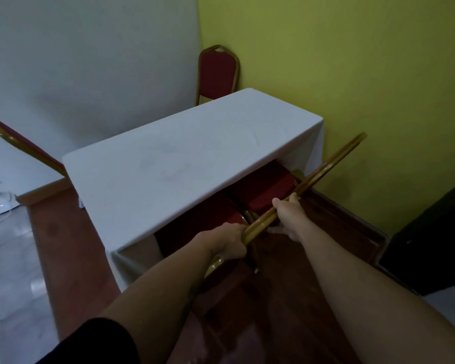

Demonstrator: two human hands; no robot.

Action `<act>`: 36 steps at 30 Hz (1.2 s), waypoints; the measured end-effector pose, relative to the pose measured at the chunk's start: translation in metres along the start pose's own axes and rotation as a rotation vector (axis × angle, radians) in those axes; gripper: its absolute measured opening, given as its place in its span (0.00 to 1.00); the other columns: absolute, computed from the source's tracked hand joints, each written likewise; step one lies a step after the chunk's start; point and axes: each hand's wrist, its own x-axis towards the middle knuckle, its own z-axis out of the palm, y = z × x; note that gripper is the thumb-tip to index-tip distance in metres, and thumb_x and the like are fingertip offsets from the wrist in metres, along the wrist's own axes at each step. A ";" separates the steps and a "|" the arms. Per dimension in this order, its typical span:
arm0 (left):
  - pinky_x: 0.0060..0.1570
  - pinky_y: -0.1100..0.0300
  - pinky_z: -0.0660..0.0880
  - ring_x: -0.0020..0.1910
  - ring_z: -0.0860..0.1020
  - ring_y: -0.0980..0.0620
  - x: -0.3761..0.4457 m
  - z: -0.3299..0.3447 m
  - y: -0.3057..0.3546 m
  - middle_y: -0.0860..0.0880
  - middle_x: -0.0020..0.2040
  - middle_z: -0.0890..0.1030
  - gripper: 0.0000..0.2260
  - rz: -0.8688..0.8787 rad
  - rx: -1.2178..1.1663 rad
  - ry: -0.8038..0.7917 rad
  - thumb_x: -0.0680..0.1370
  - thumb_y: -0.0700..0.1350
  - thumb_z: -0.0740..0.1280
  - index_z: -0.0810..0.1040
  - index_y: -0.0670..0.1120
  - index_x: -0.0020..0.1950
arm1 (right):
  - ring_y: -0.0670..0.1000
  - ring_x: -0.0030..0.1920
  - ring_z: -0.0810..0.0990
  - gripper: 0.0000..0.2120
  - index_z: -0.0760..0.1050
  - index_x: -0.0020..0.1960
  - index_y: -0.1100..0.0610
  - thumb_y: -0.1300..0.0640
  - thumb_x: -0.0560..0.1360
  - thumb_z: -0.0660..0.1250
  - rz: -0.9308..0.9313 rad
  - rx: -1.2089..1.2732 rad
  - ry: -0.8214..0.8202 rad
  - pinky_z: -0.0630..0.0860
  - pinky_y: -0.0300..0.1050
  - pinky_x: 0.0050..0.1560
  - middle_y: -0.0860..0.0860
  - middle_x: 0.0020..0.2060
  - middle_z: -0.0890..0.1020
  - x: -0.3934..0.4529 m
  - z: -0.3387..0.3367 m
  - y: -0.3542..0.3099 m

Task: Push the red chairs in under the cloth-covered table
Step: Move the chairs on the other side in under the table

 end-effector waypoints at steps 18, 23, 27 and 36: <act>0.67 0.52 0.71 0.64 0.77 0.49 -0.117 -0.176 -0.262 0.52 0.65 0.81 0.23 -0.010 -0.088 0.331 0.77 0.47 0.65 0.73 0.51 0.73 | 0.61 0.65 0.77 0.23 0.76 0.69 0.57 0.57 0.74 0.63 -0.473 -1.057 0.052 0.75 0.51 0.62 0.55 0.68 0.78 -0.063 0.283 -0.094; 0.67 0.53 0.73 0.64 0.78 0.49 -0.180 -0.224 -0.369 0.48 0.68 0.78 0.22 -0.104 -0.173 0.460 0.78 0.42 0.64 0.74 0.49 0.72 | 0.57 0.67 0.76 0.25 0.74 0.72 0.53 0.55 0.75 0.64 -0.586 -1.010 -0.143 0.75 0.50 0.63 0.55 0.70 0.77 -0.080 0.414 -0.121; 0.62 0.54 0.76 0.60 0.79 0.49 -0.213 -0.265 -0.444 0.49 0.66 0.80 0.21 -0.207 -0.204 0.656 0.76 0.43 0.63 0.78 0.51 0.68 | 0.56 0.67 0.77 0.25 0.74 0.71 0.52 0.55 0.74 0.64 -0.691 -1.025 -0.229 0.76 0.51 0.63 0.54 0.70 0.77 -0.086 0.509 -0.148; 0.52 0.56 0.81 0.53 0.82 0.47 -0.224 -0.337 -0.567 0.47 0.58 0.84 0.15 -0.372 -0.206 0.886 0.77 0.39 0.65 0.82 0.46 0.62 | 0.56 0.71 0.75 0.25 0.71 0.75 0.54 0.59 0.77 0.66 -0.761 -1.041 -0.421 0.75 0.51 0.67 0.54 0.73 0.75 -0.043 0.673 -0.172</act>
